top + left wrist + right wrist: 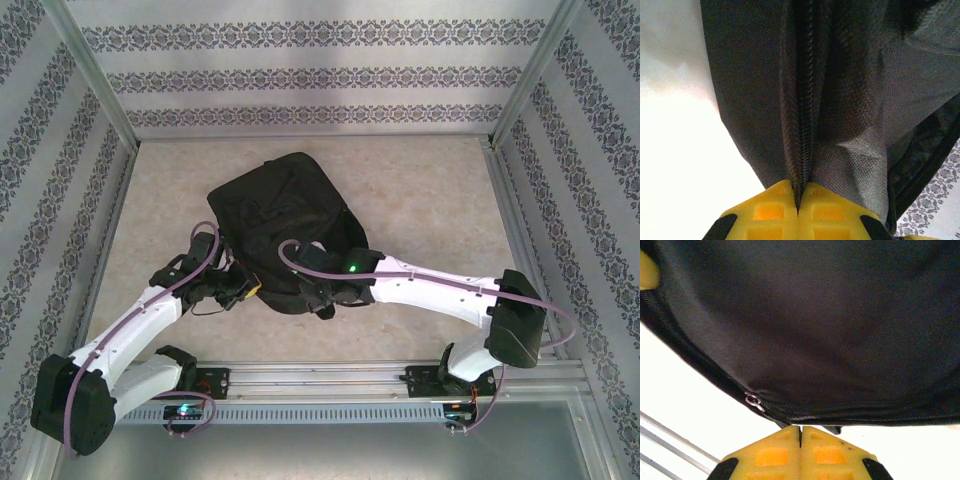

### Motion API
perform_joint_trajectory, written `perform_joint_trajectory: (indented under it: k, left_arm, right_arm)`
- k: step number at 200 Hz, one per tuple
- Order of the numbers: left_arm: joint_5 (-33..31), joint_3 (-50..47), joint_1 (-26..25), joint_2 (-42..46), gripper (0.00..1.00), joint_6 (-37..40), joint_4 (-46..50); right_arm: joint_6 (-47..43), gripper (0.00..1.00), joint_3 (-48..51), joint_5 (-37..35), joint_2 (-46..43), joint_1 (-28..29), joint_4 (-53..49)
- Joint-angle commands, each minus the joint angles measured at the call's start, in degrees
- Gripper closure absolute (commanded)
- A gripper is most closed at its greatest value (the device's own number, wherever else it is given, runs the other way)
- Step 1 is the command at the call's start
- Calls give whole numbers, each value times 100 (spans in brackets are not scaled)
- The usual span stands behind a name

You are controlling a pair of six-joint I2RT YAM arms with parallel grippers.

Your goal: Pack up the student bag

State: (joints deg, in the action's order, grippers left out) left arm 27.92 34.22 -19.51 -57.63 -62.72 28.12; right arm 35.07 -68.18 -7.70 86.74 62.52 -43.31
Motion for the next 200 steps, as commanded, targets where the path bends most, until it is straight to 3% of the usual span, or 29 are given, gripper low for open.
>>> perform_joint_trajectory:
  k: [1,80,104,135,147,163,200]
  left_arm:
    - [-17,78,128,67,100,380,833]
    - [-404,492,299,-87,100,1273,1366]
    - [-349,592,306,-244,100,1575,1411]
    - [-530,873,293,-336,100,2122,1772]
    - [-610,939,297,-381,100,2271,1892]
    - [-712,997,279,-459,98,2425,2055]
    - [-794,862,210,-416,97,2493,2079]
  right_arm:
    - [-243,100,202,-392,-265,-216,-578]
    - [-684,100,-229,-1526,-170,-232,-1459]
    - [-833,100,-430,-783,2,-214,-1417]
    - [-858,100,-478,1170,230,-205,-885]
    - [-827,100,-612,1594,497,-185,-863]
    - [-783,100,-816,1551,876,-101,-910]
    - [-646,100,-1206,629,1734,48,-1267]
